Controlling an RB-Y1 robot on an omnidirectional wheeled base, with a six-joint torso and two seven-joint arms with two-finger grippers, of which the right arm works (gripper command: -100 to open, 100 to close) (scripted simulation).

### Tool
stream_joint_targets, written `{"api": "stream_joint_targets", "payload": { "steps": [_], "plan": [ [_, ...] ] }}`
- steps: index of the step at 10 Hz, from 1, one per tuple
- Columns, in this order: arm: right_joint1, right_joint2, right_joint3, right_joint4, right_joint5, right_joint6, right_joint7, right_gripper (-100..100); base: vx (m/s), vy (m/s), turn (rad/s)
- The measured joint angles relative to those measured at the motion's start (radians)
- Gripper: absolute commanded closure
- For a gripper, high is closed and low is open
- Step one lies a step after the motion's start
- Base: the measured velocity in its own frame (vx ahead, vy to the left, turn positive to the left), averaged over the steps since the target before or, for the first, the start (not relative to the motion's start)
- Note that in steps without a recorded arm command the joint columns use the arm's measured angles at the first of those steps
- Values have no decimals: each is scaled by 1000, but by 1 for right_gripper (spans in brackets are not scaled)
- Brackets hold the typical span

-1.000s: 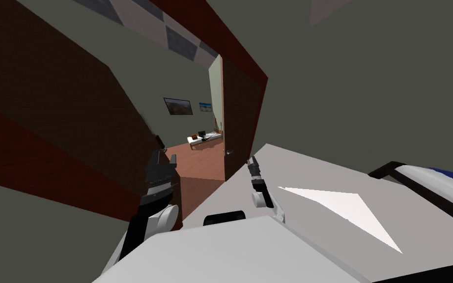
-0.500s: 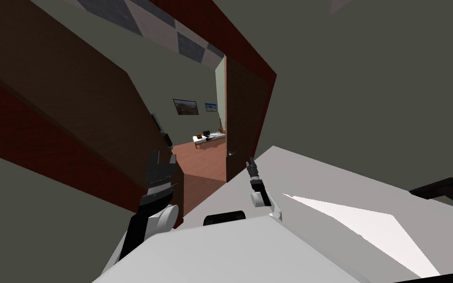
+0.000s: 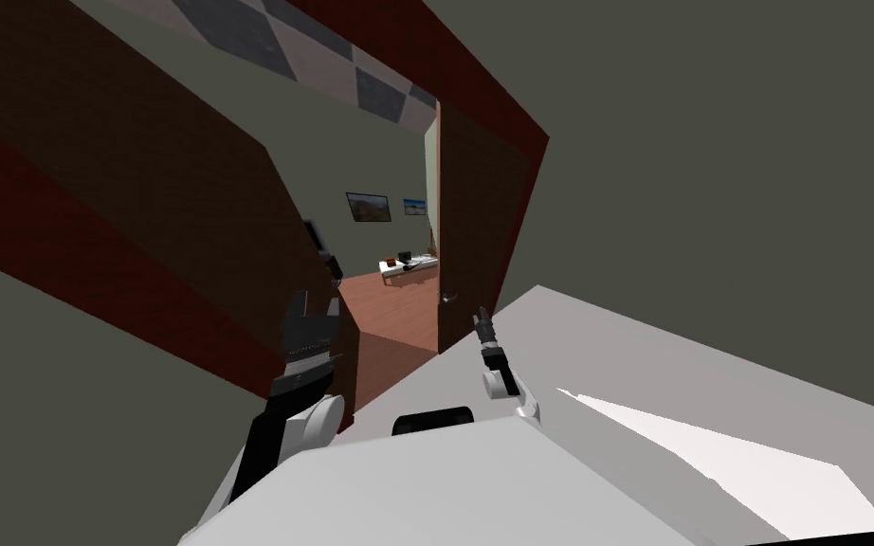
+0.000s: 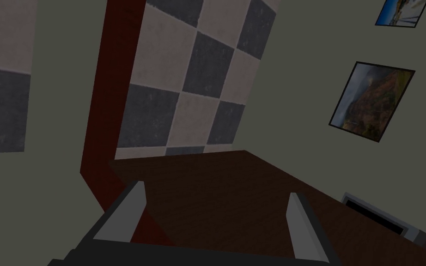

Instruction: Push the door open

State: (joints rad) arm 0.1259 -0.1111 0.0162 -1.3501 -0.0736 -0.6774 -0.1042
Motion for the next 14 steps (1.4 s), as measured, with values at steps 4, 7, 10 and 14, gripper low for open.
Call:
{"api": "stream_joint_targets", "payload": {
  "steps": [4, 7, 10, 14],
  "plan": [
    [-46, -10, 2, 115, -8, -23, 2, -100, 26, -85, 148],
    [-71, -14, 5, 188, -12, -38, 5, -100, 23, -79, 147],
    [-105, -21, 7, 271, -18, -54, 6, -100, 15, -91, 163],
    [-146, -28, 9, 373, -26, -68, 10, -100, 17, -87, 151]
  ]
}}
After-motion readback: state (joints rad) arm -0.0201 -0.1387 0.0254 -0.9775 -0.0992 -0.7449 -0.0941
